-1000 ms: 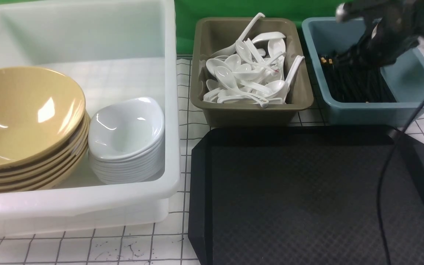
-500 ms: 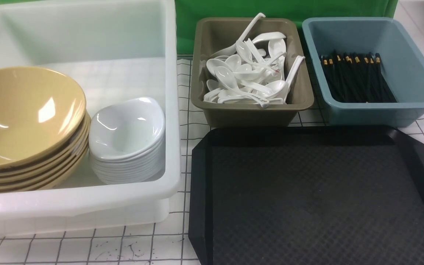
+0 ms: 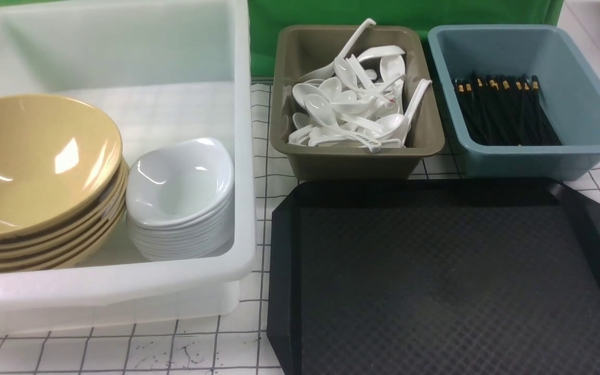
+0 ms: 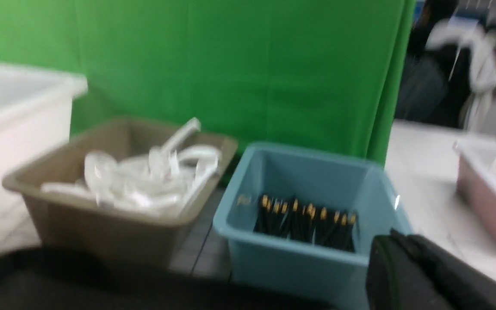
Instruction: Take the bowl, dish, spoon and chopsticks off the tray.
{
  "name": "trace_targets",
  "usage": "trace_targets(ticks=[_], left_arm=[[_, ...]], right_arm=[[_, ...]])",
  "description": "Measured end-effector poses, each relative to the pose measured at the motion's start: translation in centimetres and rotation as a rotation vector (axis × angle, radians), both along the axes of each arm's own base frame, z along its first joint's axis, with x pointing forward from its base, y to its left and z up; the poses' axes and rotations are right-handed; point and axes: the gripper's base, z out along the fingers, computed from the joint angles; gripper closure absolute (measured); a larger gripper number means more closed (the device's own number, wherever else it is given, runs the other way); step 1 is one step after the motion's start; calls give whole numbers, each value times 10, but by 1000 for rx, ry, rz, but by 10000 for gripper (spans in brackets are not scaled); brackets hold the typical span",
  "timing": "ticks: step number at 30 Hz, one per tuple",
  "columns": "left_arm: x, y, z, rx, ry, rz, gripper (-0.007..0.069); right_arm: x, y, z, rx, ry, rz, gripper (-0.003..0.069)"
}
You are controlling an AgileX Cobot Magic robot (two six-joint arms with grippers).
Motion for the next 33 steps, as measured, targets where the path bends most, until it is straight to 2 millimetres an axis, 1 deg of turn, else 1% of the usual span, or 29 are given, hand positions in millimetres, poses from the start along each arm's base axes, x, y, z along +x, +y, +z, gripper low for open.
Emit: trace_targets(ticks=[2, 10, 19, 20, 25, 28, 33], left_arm=[[0, 0, 0, 1, -1, -1, 631], [0, -1, 0, 2, -1, -8, 631], [3, -2, -14, 11, 38, -15, 631], [4, -2, -16, 12, 43, -15, 631], [6, -3, -25, 18, 72, -15, 631], [6, -3, -28, 19, 79, -16, 631], [7, -3, -32, 22, 92, -18, 631]], right_arm=[[-6, -1, -6, 25, -35, 2, 622], [2, 0, -15, 89, 59, 3, 620], [1, -1, -21, 126, 102, -10, 616], [1, -2, -23, 126, 97, -12, 616], [0, -5, -46, 134, 100, -77, 613], [0, -6, -49, 139, 123, -107, 612], [-1, -7, -60, 103, 239, -130, 612]])
